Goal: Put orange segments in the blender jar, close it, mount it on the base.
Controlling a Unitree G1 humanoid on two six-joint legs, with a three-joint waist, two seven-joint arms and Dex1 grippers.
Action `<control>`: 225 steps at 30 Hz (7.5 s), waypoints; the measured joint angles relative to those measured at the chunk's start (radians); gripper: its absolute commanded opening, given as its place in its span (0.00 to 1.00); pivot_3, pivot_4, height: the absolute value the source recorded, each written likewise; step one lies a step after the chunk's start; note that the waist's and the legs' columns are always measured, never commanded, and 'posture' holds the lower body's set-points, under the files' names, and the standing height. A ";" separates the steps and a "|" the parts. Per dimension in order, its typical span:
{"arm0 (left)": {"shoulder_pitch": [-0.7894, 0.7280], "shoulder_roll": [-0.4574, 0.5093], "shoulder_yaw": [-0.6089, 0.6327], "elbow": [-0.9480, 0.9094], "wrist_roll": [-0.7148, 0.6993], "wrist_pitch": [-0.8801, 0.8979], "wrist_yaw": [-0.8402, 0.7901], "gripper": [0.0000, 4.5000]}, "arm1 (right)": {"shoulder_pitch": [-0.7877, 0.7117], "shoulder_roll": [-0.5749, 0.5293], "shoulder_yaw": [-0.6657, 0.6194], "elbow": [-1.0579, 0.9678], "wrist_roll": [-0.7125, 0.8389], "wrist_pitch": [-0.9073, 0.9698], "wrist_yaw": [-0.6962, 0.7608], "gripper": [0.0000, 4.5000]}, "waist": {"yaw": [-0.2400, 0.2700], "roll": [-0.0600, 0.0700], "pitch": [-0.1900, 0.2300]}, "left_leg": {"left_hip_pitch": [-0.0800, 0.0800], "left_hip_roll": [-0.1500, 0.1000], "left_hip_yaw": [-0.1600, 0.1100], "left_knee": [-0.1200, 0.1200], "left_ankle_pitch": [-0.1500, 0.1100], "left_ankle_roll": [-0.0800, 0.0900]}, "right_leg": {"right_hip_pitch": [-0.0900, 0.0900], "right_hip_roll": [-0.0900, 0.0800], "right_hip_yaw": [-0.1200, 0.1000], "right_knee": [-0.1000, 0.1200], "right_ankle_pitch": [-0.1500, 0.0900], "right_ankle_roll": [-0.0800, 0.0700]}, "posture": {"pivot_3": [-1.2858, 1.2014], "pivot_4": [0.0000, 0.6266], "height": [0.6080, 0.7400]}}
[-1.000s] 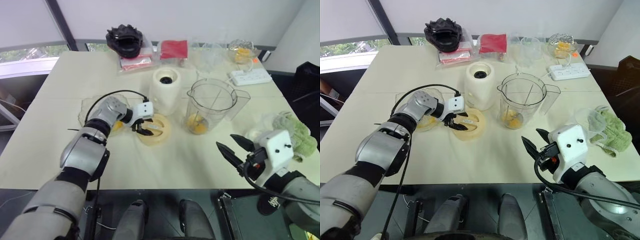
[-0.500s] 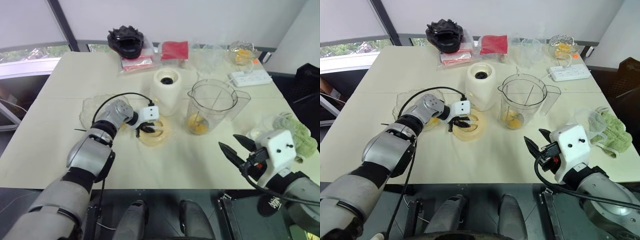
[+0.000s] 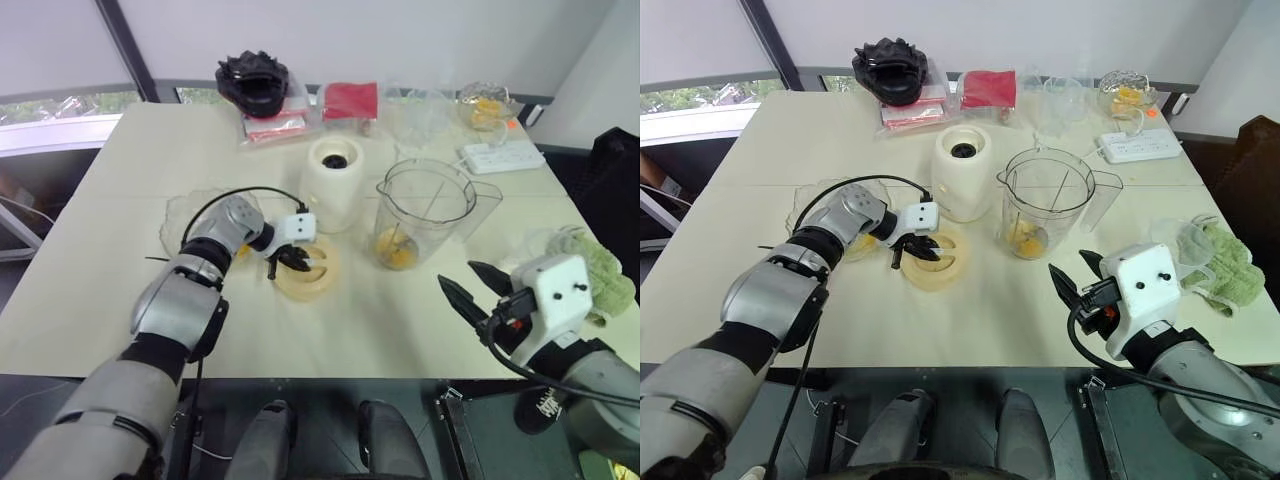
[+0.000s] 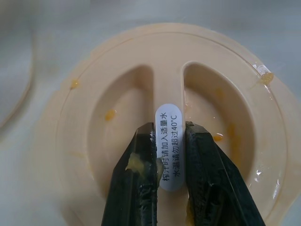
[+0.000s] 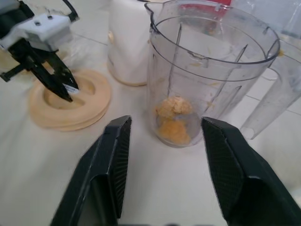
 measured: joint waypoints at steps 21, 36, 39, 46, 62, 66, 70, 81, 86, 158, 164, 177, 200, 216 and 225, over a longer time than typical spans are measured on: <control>-0.047 0.100 0.134 -0.209 -0.204 0.055 -0.217 0.06 | -0.360 0.437 0.168 0.626 -0.524 -0.169 0.248 0.99 | -0.031 0.002 0.000 | 0.001 0.000 -0.001 -0.001 0.000 0.000 | -0.002 0.000 0.000 0.006 0.000 0.000 | 0.52 0.24 1.00; 0.069 0.149 0.143 -0.434 -0.285 0.184 -0.196 0.06 | -0.654 0.519 0.136 1.004 -0.679 -0.264 0.310 0.99 | -0.033 0.002 0.000 | 0.000 0.000 0.000 -0.001 0.001 -0.001 | -0.010 0.000 0.001 0.015 0.000 -0.001 | 0.52 0.24 1.00; 0.076 0.155 0.142 -0.461 -0.291 0.197 -0.188 0.06 | -0.704 0.529 0.133 1.084 -0.695 -0.293 0.327 0.99 | -0.034 0.002 0.000 | 0.000 0.000 0.000 -0.001 0.001 -0.002 | -0.010 0.000 0.002 0.015 0.000 -0.001 | 0.52 0.24 1.00; 0.087 0.167 0.141 -0.518 -0.317 0.249 -0.177 0.06 | -0.816 0.559 0.121 1.290 -0.734 -0.380 0.349 0.99 | -0.039 0.002 0.000 | 0.000 0.000 0.000 -0.002 0.001 -0.002 | -0.011 0.000 0.002 0.015 0.000 -0.001 | 0.52 0.24 1.00; -0.057 0.225 0.154 -0.489 -0.398 0.379 -0.217 0.06 | -0.795 0.619 0.114 1.308 -0.758 -0.425 0.352 0.99 | -0.059 0.003 0.000 | 0.000 0.000 0.000 -0.002 0.002 -0.003 | -0.012 0.000 0.002 0.016 0.000 -0.001 | 0.52 0.24 1.00; -0.059 0.220 0.152 -0.470 -0.399 0.373 -0.220 0.06 | -0.797 0.630 0.114 1.307 -0.759 -0.424 0.338 0.99 | -0.058 0.004 0.000 | 0.000 0.000 0.000 -0.002 0.002 -0.003 | -0.012 0.000 0.002 0.016 0.000 -0.001 | 0.52 0.24 1.00; -0.054 0.214 0.151 -0.470 -0.400 0.372 -0.223 0.06 | -0.802 0.630 0.113 1.303 -0.760 -0.424 0.333 0.99 | -0.058 0.004 0.000 | 0.000 0.000 0.000 -0.002 0.002 -0.003 | -0.012 0.000 0.002 0.016 0.000 -0.001 | 0.52 0.24 1.00; -0.005 0.208 0.151 -0.498 -0.403 0.384 -0.209 0.06 | -0.802 0.627 0.104 1.277 -0.761 -0.411 0.351 0.44 | -0.057 0.004 0.000 | 0.000 0.000 0.000 -0.002 0.002 -0.003 | -0.012 0.000 0.002 0.016 0.000 -0.001 | 0.52 0.24 1.00; -0.003 0.205 0.151 -0.531 -0.405 0.398 -0.205 0.06 | -0.815 0.619 0.103 1.261 -0.770 -0.412 0.357 0.18 | -0.054 0.004 0.000 | -0.001 -0.001 0.000 -0.002 0.002 -0.003 | -0.012 0.000 0.002 0.016 0.000 -0.001 | 0.52 0.24 1.00; -0.231 0.152 -0.297 -0.590 -0.391 0.591 -0.267 0.06 | -0.590 0.835 0.356 0.753 -0.935 -0.128 0.259 0.18 | -0.058 0.005 0.000 | 0.000 0.000 0.000 -0.002 0.002 -0.003 | -0.012 0.001 0.002 0.017 0.000 -0.001 | 0.52 0.24 1.00; -0.222 0.141 -0.277 -0.685 -0.342 0.817 -0.174 0.06 | -0.600 0.851 0.351 0.794 -0.934 -0.157 0.256 0.18 | -0.058 0.005 0.000 | 0.001 0.000 0.000 -0.002 0.002 -0.003 | -0.011 0.001 0.002 0.018 0.000 -0.001 | 0.52 0.24 1.00; -0.023 0.301 -0.213 -1.162 -0.332 1.167 0.015 0.06 | -0.743 0.845 0.378 1.010 -0.954 -0.273 0.338 0.18 | -0.086 0.008 -0.002 | 0.019 0.006 -0.002 -0.005 0.003 -0.004 | 0.002 0.009 0.005 0.018 0.001 -0.004 | 0.52 0.24 1.00; 0.023 0.319 -0.182 -1.196 -0.336 1.225 0.109 0.06 | -0.766 0.890 0.397 1.110 -1.023 -0.388 0.301 0.18 | -0.081 0.010 -0.004 | 0.024 0.019 -0.002 -0.006 0.003 -0.005 | 0.004 0.023 0.005 0.017 0.005 -0.018 | 0.52 0.24 1.00; 0.044 0.326 -0.152 -1.207 -0.318 1.210 0.206 0.59 | -0.750 0.891 0.406 1.087 -1.032 -0.398 0.297 0.18 | -0.080 0.012 -0.005 | 0.024 0.019 -0.002 -0.007 0.003 -0.005 | 0.004 0.023 0.005 0.016 0.003 -0.015 | 0.52 0.24 1.00; 0.125 0.303 -0.040 -1.242 -0.363 1.177 0.295 0.94 | -0.740 0.881 0.399 1.073 -1.034 -0.402 0.303 0.18 | -0.071 0.012 -0.005 | 0.019 0.018 -0.002 -0.007 0.003 -0.005 | 0.001 0.022 0.005 0.015 0.004 -0.017 | 0.52 0.24 1.00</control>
